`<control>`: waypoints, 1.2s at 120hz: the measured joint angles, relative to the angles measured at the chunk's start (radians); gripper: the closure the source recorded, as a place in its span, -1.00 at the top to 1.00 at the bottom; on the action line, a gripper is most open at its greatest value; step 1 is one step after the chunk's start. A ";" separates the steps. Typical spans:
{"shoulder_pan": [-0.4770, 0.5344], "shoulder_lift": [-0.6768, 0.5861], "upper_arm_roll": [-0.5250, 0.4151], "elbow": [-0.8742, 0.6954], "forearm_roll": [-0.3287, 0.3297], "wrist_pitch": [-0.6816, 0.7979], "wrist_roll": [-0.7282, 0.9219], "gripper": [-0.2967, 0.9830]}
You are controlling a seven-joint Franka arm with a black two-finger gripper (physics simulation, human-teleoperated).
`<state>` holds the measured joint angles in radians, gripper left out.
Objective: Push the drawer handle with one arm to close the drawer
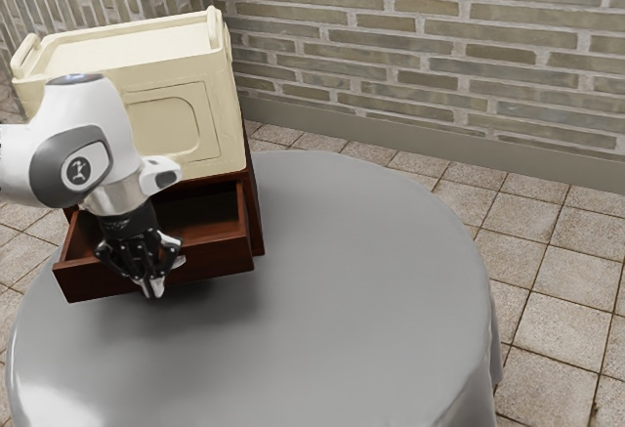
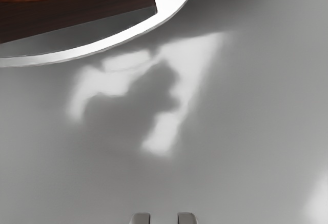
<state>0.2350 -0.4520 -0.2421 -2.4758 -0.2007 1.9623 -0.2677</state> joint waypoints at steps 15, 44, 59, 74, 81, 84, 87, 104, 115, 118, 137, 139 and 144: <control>0.004 0.037 0.000 -0.041 -0.012 0.100 -0.085 -0.63; 0.027 0.095 0.000 -0.056 -0.013 0.204 -0.207 -0.68; 0.040 0.116 0.001 -0.052 0.011 0.224 -0.251 -0.68; 0.043 0.145 0.002 -0.047 0.060 0.253 -0.288 -0.69; 0.046 0.151 0.003 -0.044 0.087 0.269 -0.302 -0.69; 0.046 0.152 0.003 -0.041 0.099 0.276 -0.308 -0.69; 0.047 0.152 0.003 -0.039 0.110 0.283 -0.313 -0.69; 0.047 0.156 0.004 -0.035 0.153 0.315 -0.341 -0.69; 0.052 0.172 0.007 -0.032 0.173 0.338 -0.356 -0.69; 0.057 0.177 0.007 -0.030 0.181 0.344 -0.360 -0.69; 0.067 0.207 0.007 0.000 0.229 0.375 -0.379 -0.69; 0.067 0.210 0.007 0.003 0.233 0.378 -0.381 -0.69; 0.067 0.217 0.007 0.009 0.244 0.385 -0.385 -0.69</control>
<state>0.3018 -0.2347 -0.2347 -2.4670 0.0428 2.3476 -0.6528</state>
